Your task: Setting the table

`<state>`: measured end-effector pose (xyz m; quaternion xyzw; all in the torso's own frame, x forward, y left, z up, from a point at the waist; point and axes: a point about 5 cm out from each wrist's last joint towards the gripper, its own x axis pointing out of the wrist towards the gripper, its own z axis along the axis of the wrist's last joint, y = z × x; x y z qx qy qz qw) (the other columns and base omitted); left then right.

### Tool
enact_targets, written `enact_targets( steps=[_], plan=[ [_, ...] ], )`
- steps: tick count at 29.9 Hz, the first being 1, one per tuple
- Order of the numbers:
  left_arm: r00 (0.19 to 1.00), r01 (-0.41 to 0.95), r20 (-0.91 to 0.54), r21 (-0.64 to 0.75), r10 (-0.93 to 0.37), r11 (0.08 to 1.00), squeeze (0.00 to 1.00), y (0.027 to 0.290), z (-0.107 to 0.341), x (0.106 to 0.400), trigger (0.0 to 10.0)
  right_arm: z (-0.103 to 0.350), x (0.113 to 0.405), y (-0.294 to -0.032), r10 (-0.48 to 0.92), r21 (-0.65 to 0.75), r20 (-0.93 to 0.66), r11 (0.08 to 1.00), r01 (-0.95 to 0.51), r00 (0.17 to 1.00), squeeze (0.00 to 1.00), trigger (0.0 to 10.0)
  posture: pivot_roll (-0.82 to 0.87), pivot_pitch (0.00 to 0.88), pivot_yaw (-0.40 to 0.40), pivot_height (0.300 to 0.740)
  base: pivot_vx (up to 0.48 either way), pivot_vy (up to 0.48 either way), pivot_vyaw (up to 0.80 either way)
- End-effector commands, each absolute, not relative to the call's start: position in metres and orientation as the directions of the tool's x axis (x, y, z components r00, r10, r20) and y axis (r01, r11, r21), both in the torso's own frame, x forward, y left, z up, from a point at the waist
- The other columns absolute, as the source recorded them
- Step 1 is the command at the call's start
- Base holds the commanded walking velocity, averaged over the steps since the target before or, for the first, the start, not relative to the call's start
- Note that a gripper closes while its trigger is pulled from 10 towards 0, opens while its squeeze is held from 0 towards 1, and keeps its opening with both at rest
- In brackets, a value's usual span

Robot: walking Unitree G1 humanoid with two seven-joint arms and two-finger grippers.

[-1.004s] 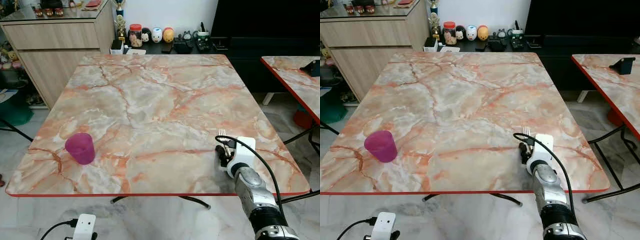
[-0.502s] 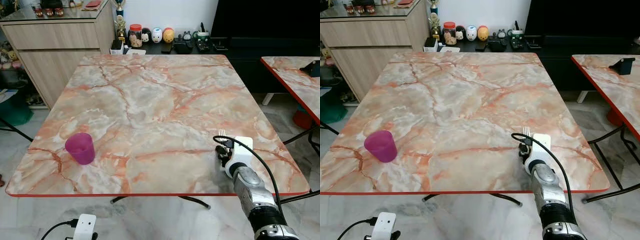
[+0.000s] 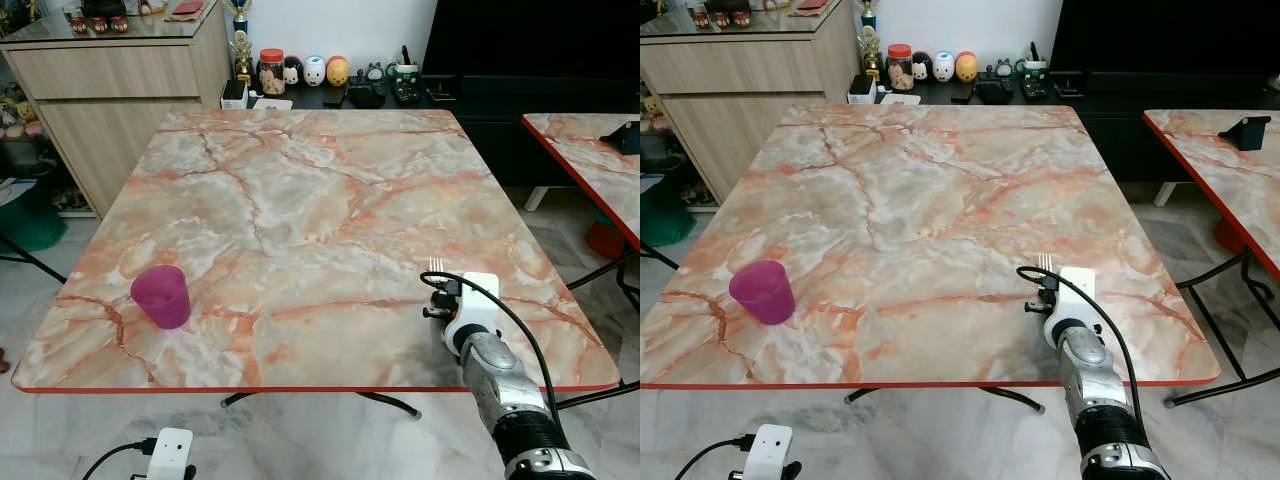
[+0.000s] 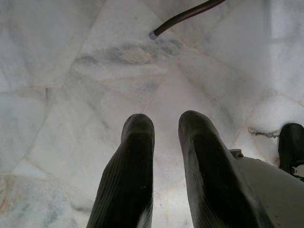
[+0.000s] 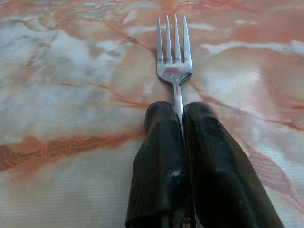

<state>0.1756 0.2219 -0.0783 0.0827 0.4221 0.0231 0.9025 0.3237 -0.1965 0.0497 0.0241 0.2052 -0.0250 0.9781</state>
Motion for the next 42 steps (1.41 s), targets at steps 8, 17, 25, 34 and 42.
enact_targets(
  steps=[8,17,25,34,42],
  plan=[
    [0.632,0.044,-0.768,0.169,0.104,0.985,0.00,0.221,-0.080,0.173,10.0,0.043,0.321,-0.193,-0.025,0.044,-0.438,0.998,0.050,0.898,0.00,0.0,0.06,0.000,-0.027,0.731,0.000,0.000,0.00],
    [0.633,0.051,-0.767,0.171,0.100,0.984,0.00,0.220,-0.080,0.173,10.0,0.056,0.327,-0.190,-0.014,0.029,-0.334,0.999,0.025,0.942,0.00,0.0,0.06,0.000,-0.026,0.731,0.000,0.000,0.00],
    [0.633,0.052,-0.767,0.173,0.101,0.984,0.00,0.219,-0.080,0.173,10.0,0.072,0.332,-0.188,-0.028,0.002,-0.216,1.000,0.029,0.976,0.00,10.0,0.06,0.000,-0.027,0.731,0.000,0.000,0.00],
    [0.633,0.049,-0.767,0.173,0.103,0.984,0.00,0.219,-0.080,0.173,10.0,0.102,0.325,-0.197,-0.081,-0.025,0.041,0.996,0.082,0.996,0.00,10.0,0.05,0.000,-0.029,0.731,0.000,0.000,0.00],
    [0.626,0.056,-0.773,0.176,0.102,0.983,0.00,0.219,-0.081,0.172,10.0,0.120,0.316,-0.203,-0.084,-0.045,0.183,0.995,0.094,0.979,0.00,10.0,0.05,0.000,-0.030,0.731,0.000,0.000,0.00]
  ],
)
